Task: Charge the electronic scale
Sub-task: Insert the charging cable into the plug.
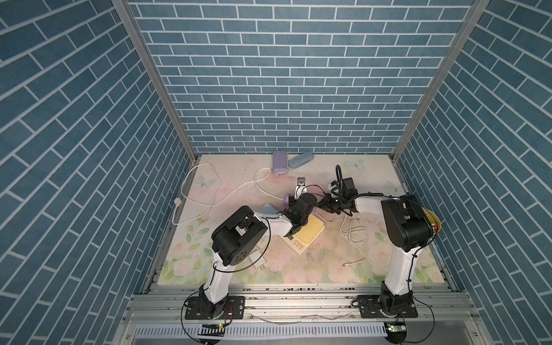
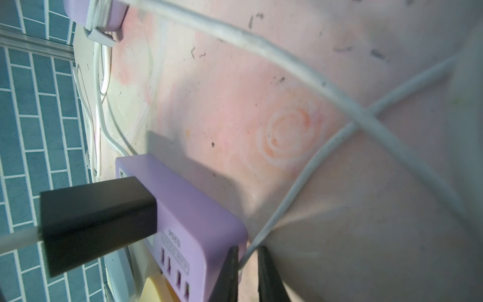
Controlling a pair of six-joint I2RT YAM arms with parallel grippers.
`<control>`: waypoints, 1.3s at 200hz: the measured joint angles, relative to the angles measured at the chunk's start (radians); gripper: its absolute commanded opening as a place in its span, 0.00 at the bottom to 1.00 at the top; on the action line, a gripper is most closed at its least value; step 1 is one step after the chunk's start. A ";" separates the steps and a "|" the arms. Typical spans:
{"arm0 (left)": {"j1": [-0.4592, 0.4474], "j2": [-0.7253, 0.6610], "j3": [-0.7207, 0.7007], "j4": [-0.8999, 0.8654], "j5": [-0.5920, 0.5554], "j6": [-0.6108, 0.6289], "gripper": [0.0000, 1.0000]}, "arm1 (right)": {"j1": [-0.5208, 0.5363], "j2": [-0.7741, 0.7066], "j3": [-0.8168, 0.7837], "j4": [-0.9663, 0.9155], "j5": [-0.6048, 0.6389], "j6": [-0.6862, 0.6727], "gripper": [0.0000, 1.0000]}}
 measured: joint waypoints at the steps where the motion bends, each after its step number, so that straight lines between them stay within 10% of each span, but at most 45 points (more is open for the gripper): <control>1: 0.000 0.000 0.000 0.000 -0.001 -0.002 0.00 | 0.000 0.000 0.000 0.000 0.000 0.002 0.17; 203: 0.071 -0.087 0.008 -0.179 0.253 -0.194 0.00 | -0.006 -0.013 -0.060 0.158 0.005 0.064 0.17; 225: 0.071 -0.088 0.008 -0.183 0.257 -0.201 0.38 | -0.006 -0.013 -0.060 0.161 0.005 0.066 0.19; 260: 0.058 -0.112 -0.012 -0.254 0.272 -0.196 0.64 | -0.005 -0.040 -0.060 0.137 0.009 0.063 0.20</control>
